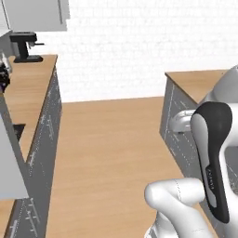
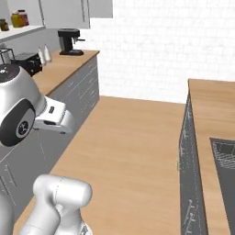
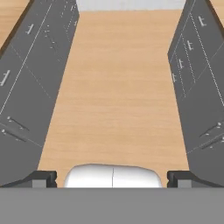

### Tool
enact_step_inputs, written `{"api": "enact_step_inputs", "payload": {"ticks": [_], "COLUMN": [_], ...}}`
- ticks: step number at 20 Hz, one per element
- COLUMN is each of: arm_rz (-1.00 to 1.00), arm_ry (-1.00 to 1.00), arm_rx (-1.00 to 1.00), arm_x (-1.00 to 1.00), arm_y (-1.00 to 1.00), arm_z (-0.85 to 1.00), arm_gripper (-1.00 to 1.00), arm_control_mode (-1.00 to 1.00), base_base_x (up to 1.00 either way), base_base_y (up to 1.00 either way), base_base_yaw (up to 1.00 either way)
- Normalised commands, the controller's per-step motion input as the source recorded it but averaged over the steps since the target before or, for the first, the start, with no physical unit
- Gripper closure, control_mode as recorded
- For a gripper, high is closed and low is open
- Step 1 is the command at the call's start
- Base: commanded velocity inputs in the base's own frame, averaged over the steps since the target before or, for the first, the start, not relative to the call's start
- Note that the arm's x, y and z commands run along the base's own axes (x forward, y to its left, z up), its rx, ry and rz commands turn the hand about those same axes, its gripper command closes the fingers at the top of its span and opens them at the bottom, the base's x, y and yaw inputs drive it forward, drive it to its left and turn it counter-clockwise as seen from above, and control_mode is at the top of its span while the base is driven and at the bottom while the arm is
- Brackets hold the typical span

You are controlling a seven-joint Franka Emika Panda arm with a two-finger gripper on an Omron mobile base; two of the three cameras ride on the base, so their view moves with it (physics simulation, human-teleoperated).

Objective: Gather all objects into one cabinet and sort the glasses and bowls to opposite sides.

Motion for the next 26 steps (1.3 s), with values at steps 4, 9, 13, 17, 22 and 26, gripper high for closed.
{"api": "enact_step_inputs", "payload": {"ticks": [4,9,13,17,22,26], "arm_rz": [0.0,0.0,0.0,0.0,0.0,0.0], "arm_ry": [0.0,0.0,0.0,0.0,0.0,0.0], "arm_rx": [0.0,0.0,0.0,0.0,0.0,0.0], "arm_x": [0.0,0.0,0.0,0.0,0.0,0.0], "arm_y": [0.0,0.0,0.0,0.0,0.0,0.0], "arm_z": [0.0,0.0,0.0,0.0,0.0,0.0], "arm_gripper": [-1.0,-1.0,-1.0,-1.0,-1.0,-1.0], "arm_control_mode": [1.0,1.0,1.0,1.0,1.0,1.0], "base_base_x": [1.0,1.0,1.0,1.0,1.0,1.0], "base_base_y": [-0.01,-0.09,-0.21,-0.15,-0.11,-0.04], "base_base_yaw": [-0.03,0.0,0.0,0.0,0.0,0.0]}}
